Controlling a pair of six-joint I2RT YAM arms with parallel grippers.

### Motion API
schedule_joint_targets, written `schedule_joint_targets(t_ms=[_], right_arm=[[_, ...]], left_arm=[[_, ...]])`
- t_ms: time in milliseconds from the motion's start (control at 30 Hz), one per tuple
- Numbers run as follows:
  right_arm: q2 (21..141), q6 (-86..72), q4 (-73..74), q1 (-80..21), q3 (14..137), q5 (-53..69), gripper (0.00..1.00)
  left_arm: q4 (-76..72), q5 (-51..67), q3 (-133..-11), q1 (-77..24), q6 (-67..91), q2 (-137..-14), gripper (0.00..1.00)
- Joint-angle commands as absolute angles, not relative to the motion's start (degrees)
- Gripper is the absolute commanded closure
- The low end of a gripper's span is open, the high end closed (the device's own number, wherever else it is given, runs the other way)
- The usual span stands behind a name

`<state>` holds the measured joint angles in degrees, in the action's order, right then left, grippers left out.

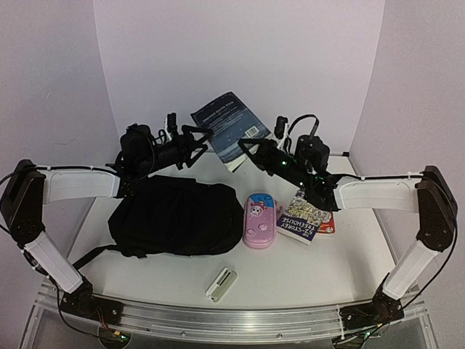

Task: Pack the student bag
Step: Pick up the book from the center of the board, then place the book in the student bag.

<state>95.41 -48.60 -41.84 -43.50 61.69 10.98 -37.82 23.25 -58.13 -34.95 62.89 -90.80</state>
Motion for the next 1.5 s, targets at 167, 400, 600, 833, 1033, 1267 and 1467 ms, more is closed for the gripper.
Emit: schedule_joint_targets(t_ms=[167,400,600,833,1033,1267,1467], right_arm=[[83.23,-33.87,-9.86,-42.65,66.29,-14.48,1.00],[78.23,-33.19,-3.07,-41.92,64.04,-18.19,1.00],[76.76,-33.92,-1.99,-41.93,63.13,-16.73,1.00],[75.69,-34.01,-0.74,-41.91,63.10,-15.43,1.00],[74.88,-33.98,-0.02,-41.92,63.31,-14.41,1.00],[73.05,-33.71,4.11,-41.92,64.74,-11.18,1.00],[70.95,-34.96,13.29,-41.92,67.69,-3.48,1.00]], left_arm=[[6.02,14.16,-60.36,-38.70,37.38,-87.04,0.13],[18.59,12.38,-69.18,-44.67,29.26,-97.25,0.08],[25.37,8.06,-76.55,-47.92,24.89,-103.97,0.08],[29.43,1.47,-80.21,-49.37,23.38,-107.22,0.40],[30.61,-0.74,-81.25,-49.97,23.30,-108.42,0.45],[30.00,-0.70,-81.15,-50.01,23.50,-109.15,0.78],[23.47,-3.23,-75.49,-49.69,22.11,-96.08,1.00]])
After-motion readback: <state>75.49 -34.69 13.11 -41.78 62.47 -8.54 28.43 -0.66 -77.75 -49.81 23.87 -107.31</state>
